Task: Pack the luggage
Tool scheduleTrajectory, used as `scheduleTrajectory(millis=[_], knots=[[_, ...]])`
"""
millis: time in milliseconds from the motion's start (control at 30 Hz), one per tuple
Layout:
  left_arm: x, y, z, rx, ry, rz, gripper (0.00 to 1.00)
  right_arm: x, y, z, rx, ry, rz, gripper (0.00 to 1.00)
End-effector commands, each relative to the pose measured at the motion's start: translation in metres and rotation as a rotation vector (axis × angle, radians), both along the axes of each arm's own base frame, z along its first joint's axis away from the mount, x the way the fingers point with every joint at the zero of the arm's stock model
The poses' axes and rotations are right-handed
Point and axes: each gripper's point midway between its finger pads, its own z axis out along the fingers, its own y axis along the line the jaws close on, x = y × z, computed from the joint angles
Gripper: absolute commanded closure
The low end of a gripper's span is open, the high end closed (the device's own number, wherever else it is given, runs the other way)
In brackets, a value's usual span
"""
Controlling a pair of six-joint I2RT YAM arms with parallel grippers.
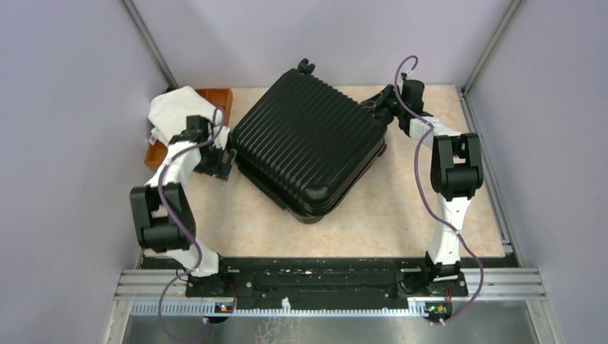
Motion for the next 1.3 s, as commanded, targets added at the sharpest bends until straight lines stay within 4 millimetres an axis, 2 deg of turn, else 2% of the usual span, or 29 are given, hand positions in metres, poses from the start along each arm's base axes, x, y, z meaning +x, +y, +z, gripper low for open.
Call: scheduleTrajectory(millis=[0,33,167,267,333,433,533,633,700,767,833,933,1000,1100,1267], knots=[[0.088,-0.082,0.024,-0.066,-0.158,-0.148,0.02,-0.023,0.008,0.006,0.072,-0.04,0.064,0.91],[0.097,-0.086,0.018,-0.08,-0.129,-0.141,0.01,-0.032,0.005,0.002,0.068,-0.041,0.051,0.92],[0.142,-0.092,0.023,-0.089,-0.153,-0.13,0.02,-0.067,-0.011,-0.001,0.08,-0.056,-0.006,0.93],[0.173,-0.104,0.041,-0.151,-0.19,-0.125,0.02,-0.1,-0.013,-0.01,0.091,-0.048,-0.019,0.94],[0.183,-0.117,0.052,-0.218,-0.186,-0.126,0.02,-0.123,-0.008,-0.022,0.09,-0.02,-0.011,0.93],[0.191,-0.134,0.074,-0.315,-0.201,-0.14,0.01,-0.148,0.012,-0.026,0.052,-0.022,0.038,0.93],[0.191,-0.144,0.091,-0.379,-0.23,-0.147,0.02,-0.164,0.031,-0.026,0.01,-0.016,0.085,0.92],[0.186,-0.139,0.104,-0.381,-0.246,-0.127,0.02,-0.171,0.018,-0.022,-0.021,-0.016,0.041,0.82],[0.183,-0.121,0.115,-0.36,-0.264,-0.086,0.01,-0.178,0.003,-0.02,-0.048,-0.019,0.017,0.75],[0.177,-0.095,0.125,-0.37,-0.276,-0.048,0.02,-0.193,-0.014,-0.021,-0.08,-0.003,-0.015,0.67],[0.165,-0.071,0.133,-0.409,-0.271,-0.017,0.01,-0.209,-0.033,-0.032,-0.13,0.032,-0.061,0.59],[0.133,-0.056,0.137,-0.462,-0.232,-0.05,0.02,-0.234,-0.061,-0.054,-0.22,0.112,-0.155,0.52],[0.104,-0.059,0.129,-0.466,-0.184,-0.103,0.02,-0.255,-0.07,-0.068,-0.246,0.159,-0.183,0.5],[0.06,-0.076,0.124,-0.51,-0.14,-0.189,0.02,-0.286,-0.078,-0.087,-0.265,0.218,-0.201,0.48],[-0.003,-0.103,0.116,-0.537,-0.117,-0.292,0.01,-0.331,-0.081,-0.105,-0.237,0.253,-0.195,0.48]])
